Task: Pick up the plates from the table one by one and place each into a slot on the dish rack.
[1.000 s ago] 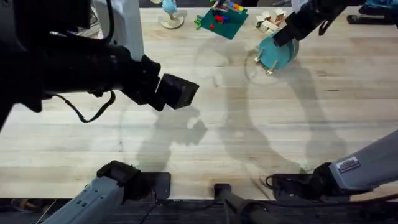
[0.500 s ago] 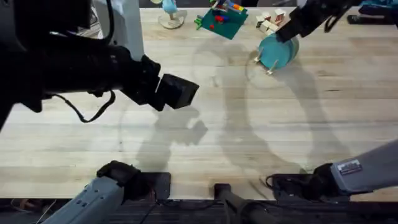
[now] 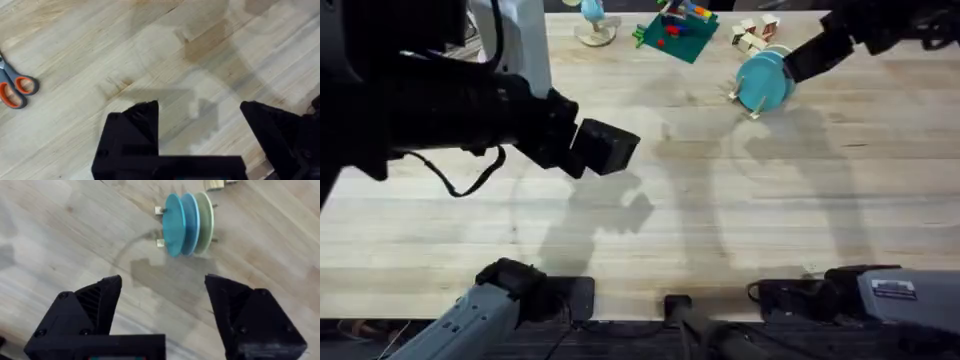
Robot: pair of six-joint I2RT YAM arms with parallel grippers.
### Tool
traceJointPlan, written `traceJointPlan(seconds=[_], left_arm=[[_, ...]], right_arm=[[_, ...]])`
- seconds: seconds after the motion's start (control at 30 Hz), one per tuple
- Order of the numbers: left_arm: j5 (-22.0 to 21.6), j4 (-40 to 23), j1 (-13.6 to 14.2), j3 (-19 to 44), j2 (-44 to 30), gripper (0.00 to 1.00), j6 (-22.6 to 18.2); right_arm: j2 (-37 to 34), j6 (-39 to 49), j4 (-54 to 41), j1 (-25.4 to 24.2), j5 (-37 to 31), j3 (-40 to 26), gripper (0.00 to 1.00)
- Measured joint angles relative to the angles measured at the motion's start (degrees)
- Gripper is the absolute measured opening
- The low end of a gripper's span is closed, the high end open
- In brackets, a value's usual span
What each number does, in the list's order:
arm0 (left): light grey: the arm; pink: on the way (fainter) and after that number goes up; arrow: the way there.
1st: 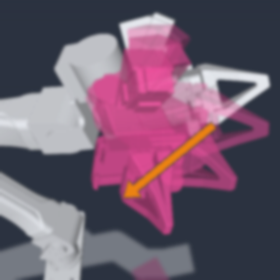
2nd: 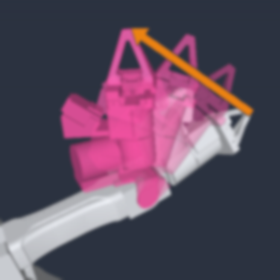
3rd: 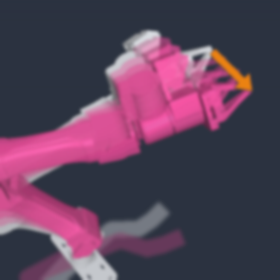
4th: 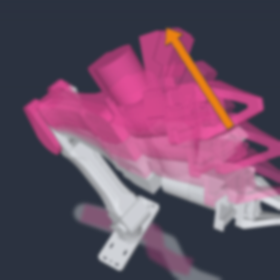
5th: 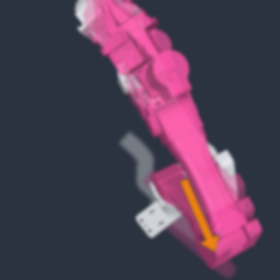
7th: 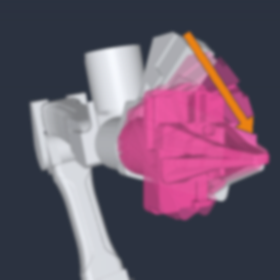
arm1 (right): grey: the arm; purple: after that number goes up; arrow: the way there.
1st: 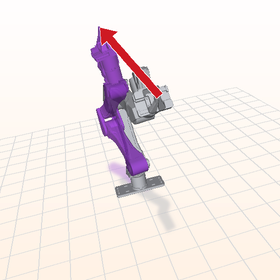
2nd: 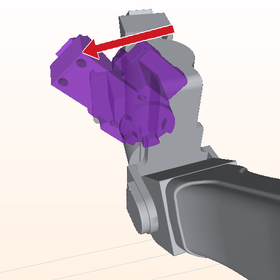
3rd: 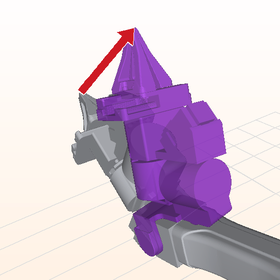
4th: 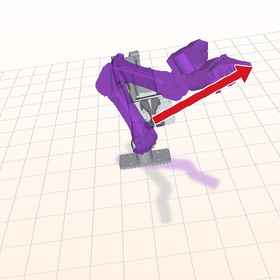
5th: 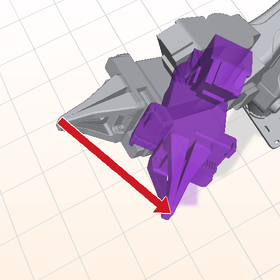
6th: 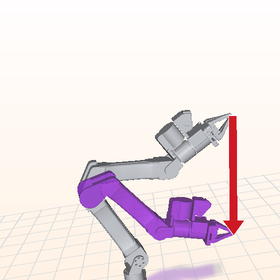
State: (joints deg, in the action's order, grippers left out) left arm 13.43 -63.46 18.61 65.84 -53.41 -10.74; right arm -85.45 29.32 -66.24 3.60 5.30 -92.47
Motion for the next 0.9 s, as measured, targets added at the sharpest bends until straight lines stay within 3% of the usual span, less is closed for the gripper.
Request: traceJointPlan(seconds=[0.2,0.6,0.9], left_arm=[[0.0,-0.02,0.0,0.0,0.0,0.995,0.0],[0.01,-0.01,0.0,0.0,0.0,0.995,0.0],[0.0,-0.04,0.0,0.0,-0.01,0.995,0.0]], right_arm=[[5.34,-3.83,-2.52,0.0,-0.17,1.27,0.995],[16.66,-10.4,-2.75,5.85,-0.17,15.29,0.995],[18.3,-15.65,-3.03,6.16,-0.19,16.04,0.996]])
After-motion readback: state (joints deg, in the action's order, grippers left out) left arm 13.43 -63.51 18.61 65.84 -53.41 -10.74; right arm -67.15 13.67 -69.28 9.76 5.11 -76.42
